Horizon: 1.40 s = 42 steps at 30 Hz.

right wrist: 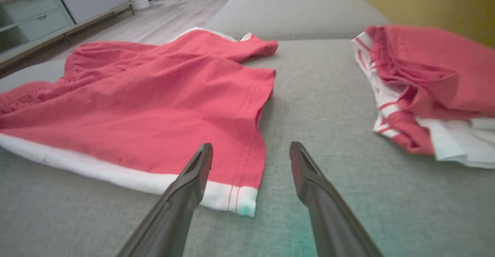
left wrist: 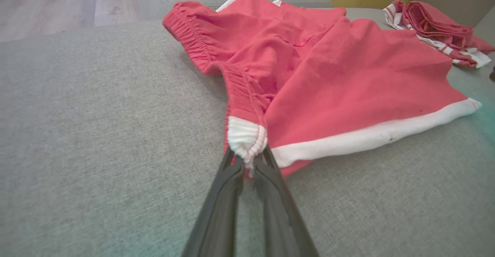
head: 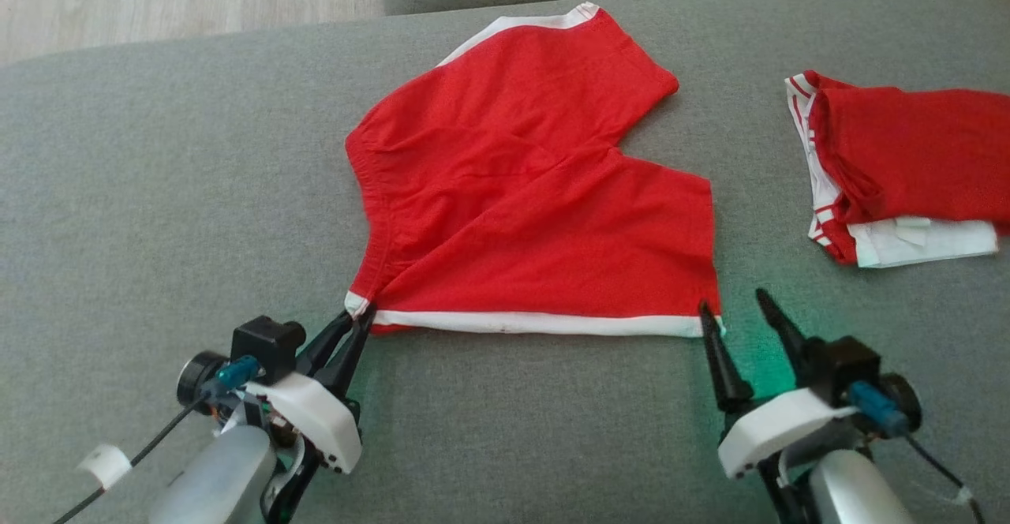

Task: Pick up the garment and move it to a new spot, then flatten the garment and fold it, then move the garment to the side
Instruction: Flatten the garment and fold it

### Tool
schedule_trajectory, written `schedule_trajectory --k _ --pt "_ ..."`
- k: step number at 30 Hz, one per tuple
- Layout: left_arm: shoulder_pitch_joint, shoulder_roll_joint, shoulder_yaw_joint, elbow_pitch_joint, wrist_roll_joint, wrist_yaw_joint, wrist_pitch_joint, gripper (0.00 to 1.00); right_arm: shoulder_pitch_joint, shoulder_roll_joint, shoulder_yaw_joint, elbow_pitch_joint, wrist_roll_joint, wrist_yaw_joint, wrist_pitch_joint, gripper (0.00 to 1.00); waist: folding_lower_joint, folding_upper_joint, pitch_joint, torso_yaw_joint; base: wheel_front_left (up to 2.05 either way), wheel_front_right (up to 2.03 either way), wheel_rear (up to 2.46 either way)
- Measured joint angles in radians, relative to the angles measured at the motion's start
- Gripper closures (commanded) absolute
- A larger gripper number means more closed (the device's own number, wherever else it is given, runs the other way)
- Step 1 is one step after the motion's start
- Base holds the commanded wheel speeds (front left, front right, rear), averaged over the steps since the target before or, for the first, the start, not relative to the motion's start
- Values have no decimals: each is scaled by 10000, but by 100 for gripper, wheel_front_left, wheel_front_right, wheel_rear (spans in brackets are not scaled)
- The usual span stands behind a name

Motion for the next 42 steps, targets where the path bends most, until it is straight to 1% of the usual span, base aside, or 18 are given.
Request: schedule_trajectory --k 3,7,14,30,31,32,33,34,35,42 --pt "-1 -13 0 -6 0 92 -86 100 37 -107 251 224 -15 0 255 0 0 0 -33 56 0 0 0" --pt "-1 -44 -2 -21 0 194 -98 100 42 -222 295 493 -13 0 449 0 -1 0 -63 125 0 0 0" --pt "-3 -134 -48 -125 0 316 -102 100 12 -221 560 951 -13 0 834 0 0 0 -34 208 0 0 0" --pt "-62 -140 -263 -176 0 362 -171 100 -334 -219 943 1338 79 0 617 0 0 0 -13 261 0 0 0" --pt "-72 -140 -272 -194 0 399 -171 100 -340 -219 953 1360 79 0 594 9 0 0 -12 263 0 0 0" --pt "-77 -138 -276 -209 0 401 -171 100 -356 -219 966 1371 79 0 593 23 0 0 -11 263 0 0 0" --pt "-83 -138 -282 -213 0 407 -171 100 -391 -219 982 1388 79 0 583 58 0 0 -11 264 0 0 0" --pt "-86 -138 -286 -221 0 430 -171 100 -430 -219 999 1396 79 0 581 87 -1 0 -7 265 0 0 0" --pt "-87 -136 -288 -222 0 430 -169 100 -450 -219 1014 1398 79 0 539 100 0 0 -2 268 0 0 0" --pt "-89 -98 -293 -224 -15 468 -169 100 -451 -219 951 1400 -10 0 224 100 0 0 -42 245 0 0 0"
